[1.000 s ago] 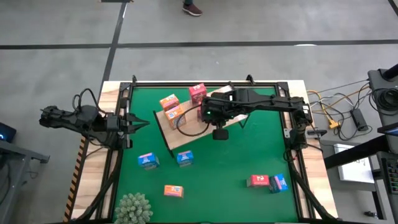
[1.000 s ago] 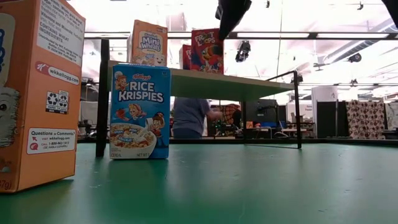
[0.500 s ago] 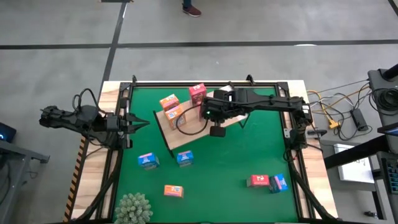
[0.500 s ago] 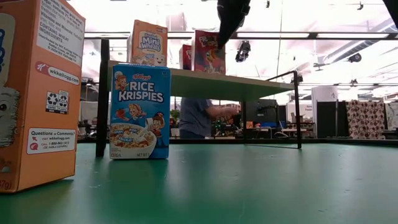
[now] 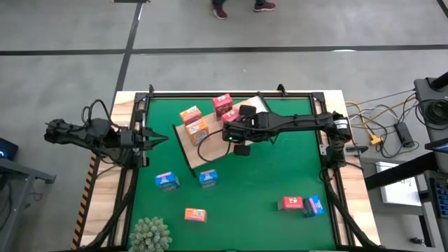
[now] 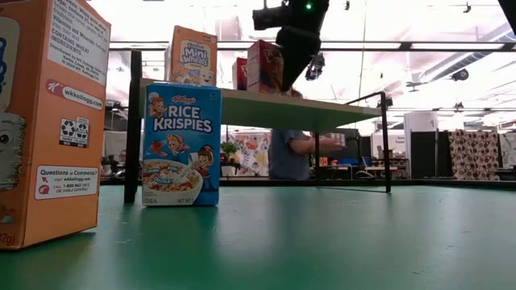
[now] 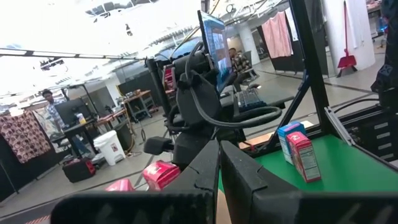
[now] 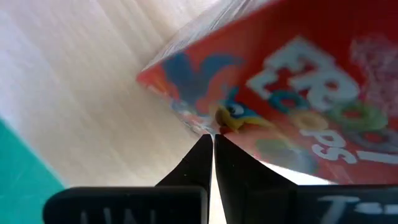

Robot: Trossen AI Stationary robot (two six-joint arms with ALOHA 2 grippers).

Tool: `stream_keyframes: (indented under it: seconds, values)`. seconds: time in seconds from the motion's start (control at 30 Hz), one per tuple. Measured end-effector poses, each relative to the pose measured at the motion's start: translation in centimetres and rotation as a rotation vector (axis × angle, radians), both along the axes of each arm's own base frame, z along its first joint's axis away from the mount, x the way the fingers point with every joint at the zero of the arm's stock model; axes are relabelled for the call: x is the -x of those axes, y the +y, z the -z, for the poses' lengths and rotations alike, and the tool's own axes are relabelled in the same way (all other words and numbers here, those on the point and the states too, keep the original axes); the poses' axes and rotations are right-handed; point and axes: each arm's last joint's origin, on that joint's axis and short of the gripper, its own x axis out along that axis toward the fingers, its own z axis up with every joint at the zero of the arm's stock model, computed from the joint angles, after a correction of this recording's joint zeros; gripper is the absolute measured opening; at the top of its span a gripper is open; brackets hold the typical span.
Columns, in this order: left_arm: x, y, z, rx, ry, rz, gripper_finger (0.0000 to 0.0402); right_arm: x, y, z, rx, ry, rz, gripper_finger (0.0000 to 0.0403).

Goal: Stack cereal on shelf
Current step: Put the left red cereal box on the shelf aligned with the other red cereal box

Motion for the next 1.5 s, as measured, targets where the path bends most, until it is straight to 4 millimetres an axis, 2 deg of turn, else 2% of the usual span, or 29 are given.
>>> stream_keyframes:
  seconds: [0.4, 0.7, 0.93, 1.5]
  values:
    - [0.0, 0.0, 0.0, -0.002, 0.0, 0.0, 0.0, -0.6, -0.2, -0.2, 0.007, -0.06, -0.024, 0.0009]
    - [0.0, 0.0, 0.0, -0.002, 0.0, 0.0, 0.0, -1.1, 0.1, -0.3, -0.105, -0.107, -0.079, 0.0009]
    - [0.0, 0.0, 0.0, -0.002, 0.0, 0.0, 0.0, -1.8, 0.0, -0.7, -0.089, -0.188, -0.092, 0.0009]
    - [0.0, 0.0, 0.0, -0.002, 0.0, 0.0, 0.0, -1.8, -0.6, -0.7, -0.077, -0.178, -0.094, 0.0009]
